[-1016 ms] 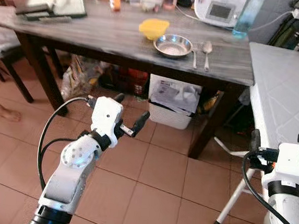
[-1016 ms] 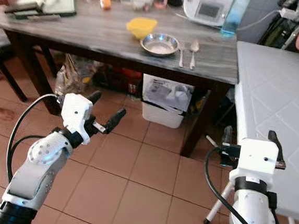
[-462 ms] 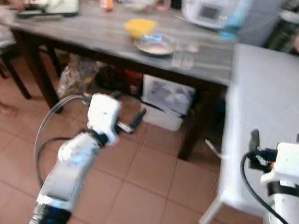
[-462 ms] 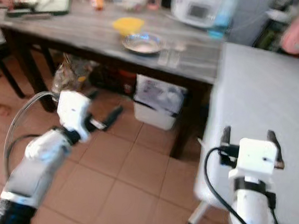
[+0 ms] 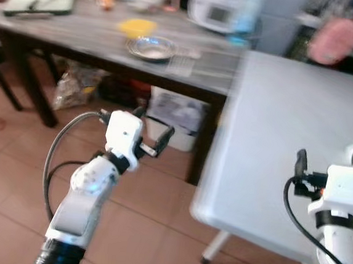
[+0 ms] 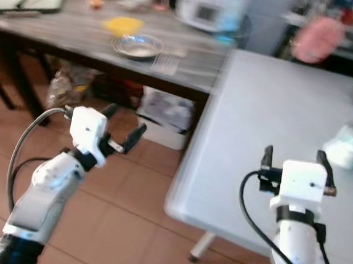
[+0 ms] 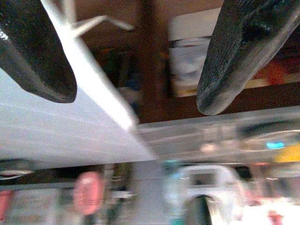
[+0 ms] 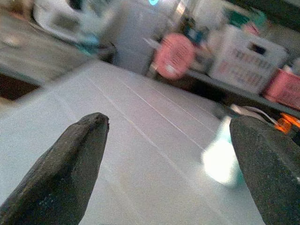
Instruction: Setting the table
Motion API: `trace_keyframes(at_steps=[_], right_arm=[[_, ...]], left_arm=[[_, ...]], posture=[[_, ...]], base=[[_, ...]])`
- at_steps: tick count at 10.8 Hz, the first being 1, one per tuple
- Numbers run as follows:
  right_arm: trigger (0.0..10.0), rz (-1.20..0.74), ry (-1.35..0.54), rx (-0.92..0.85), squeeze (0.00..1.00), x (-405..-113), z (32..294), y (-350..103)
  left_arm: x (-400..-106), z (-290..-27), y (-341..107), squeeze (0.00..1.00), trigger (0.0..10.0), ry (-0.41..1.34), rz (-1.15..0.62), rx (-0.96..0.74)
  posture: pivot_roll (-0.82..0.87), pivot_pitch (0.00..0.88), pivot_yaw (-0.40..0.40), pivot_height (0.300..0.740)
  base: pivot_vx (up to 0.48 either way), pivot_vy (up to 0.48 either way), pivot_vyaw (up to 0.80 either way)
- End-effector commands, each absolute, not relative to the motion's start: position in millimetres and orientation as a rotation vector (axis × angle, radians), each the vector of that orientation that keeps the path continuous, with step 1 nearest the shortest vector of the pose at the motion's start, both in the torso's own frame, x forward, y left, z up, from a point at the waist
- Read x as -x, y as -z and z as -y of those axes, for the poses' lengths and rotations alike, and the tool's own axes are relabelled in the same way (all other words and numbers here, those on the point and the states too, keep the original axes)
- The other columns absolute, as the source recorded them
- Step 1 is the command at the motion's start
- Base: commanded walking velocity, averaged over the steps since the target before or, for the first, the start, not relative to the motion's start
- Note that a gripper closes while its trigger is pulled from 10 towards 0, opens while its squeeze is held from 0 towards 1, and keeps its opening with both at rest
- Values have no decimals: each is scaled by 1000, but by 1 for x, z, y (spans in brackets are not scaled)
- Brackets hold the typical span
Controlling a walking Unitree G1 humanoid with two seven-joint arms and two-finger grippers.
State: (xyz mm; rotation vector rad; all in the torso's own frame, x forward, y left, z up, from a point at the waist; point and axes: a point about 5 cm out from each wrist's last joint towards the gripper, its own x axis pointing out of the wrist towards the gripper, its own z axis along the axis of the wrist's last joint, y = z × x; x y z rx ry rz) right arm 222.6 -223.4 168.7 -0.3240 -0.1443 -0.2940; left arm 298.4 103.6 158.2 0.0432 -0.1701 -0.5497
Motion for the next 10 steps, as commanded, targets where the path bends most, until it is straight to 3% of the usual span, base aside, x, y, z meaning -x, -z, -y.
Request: trace_keyframes(at_steps=[1, 7, 10], right_arm=[[10000, 159, 308, 328, 451, -222, 223, -172], [10000, 153, 295, 351, 451, -220, 218, -169], [10000, 144, 306, 347, 451, -219, 218, -164]], left_arm=[[-298, -103, -161, 0, 10000, 561, 183, -67], [-297, -100, -158, 0, 10000, 580, 173, -73], [-297, -97, -155, 0, 10000, 595, 161, -52]], posture=[[81, 100, -16, 740], [77, 110, -11, 740], [83, 108, -5, 740]], base=[[0, -480, 0], [0, -480, 0], [0, 0, 0]])
